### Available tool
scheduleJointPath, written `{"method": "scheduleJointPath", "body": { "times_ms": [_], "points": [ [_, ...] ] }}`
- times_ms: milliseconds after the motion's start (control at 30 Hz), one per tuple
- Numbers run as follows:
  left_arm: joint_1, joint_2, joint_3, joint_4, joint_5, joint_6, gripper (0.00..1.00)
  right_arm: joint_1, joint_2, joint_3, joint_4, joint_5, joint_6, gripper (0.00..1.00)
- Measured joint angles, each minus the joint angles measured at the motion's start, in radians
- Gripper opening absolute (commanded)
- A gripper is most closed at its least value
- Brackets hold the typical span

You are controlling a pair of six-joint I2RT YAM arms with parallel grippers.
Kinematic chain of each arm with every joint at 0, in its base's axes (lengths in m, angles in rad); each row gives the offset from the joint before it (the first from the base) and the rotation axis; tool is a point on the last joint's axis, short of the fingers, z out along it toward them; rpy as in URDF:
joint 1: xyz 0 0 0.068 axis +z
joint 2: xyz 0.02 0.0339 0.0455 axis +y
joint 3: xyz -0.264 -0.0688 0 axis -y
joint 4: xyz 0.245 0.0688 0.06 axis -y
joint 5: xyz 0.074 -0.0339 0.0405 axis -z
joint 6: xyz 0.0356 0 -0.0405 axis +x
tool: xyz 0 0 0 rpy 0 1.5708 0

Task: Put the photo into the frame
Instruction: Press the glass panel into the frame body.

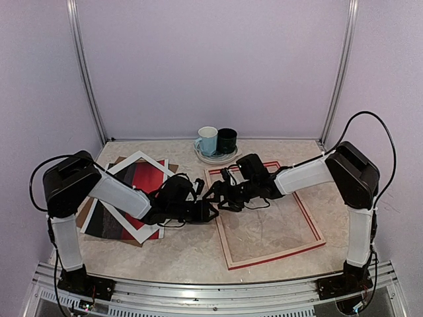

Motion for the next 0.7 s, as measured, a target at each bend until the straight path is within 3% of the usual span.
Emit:
{"method": "scheduleJointPath", "body": {
  "times_ms": [267, 467, 600, 700],
  "points": [
    [-0.005, -0.185, -0.15, -0.098, -0.014, -0.008, 0.5, 0.005, 0.0, 0.01, -0.016, -0.017, -0.013, 0.88],
    [0.006, -0.384, -0.195, -0.167, -0.028, -0.009, 0.6, 0.001, 0.0, 0.041, -0.061, -0.015, -0.032, 0.88],
    [0.083, -0.48, -0.188, -0.187, -0.041, -0.009, 0.65, 0.001, 0.0, 0.048, -0.079, -0.011, -0.045, 0.88],
    [0.168, -0.455, -0.131, -0.219, -0.045, 0.0, 0.67, 0.001, 0.0, 0.048, -0.093, -0.002, -0.053, 0.88]
  ]
}}
